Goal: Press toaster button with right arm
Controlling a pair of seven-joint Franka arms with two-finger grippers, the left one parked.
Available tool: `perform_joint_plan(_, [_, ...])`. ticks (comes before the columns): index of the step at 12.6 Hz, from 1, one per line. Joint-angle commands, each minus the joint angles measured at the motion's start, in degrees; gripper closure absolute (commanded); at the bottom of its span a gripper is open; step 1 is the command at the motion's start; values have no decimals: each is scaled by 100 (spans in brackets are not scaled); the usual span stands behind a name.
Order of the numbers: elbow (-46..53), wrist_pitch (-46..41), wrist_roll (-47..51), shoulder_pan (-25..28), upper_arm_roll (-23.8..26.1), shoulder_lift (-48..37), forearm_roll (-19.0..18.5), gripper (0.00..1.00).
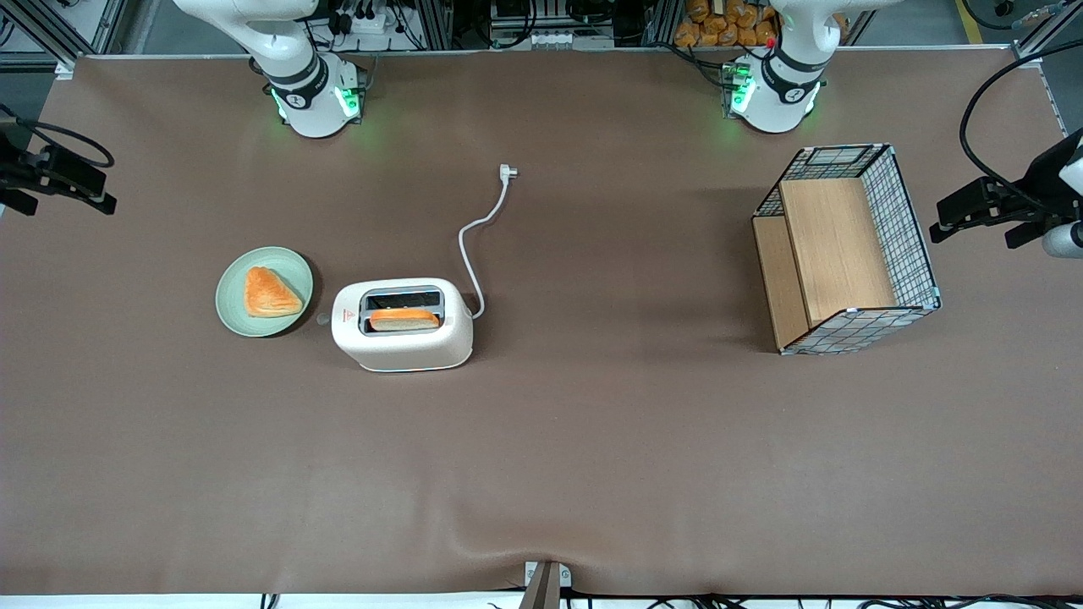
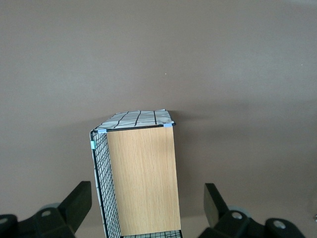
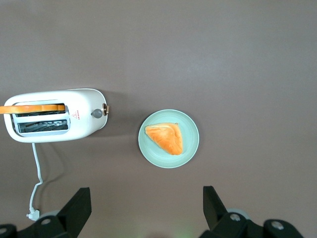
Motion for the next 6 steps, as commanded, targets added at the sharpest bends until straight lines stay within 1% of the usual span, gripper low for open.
perform_joint_plan(1, [-239, 119, 77, -69, 38, -218, -193, 0])
perform_joint_plan(6, [-204, 128, 77, -69, 38, -200, -202, 0])
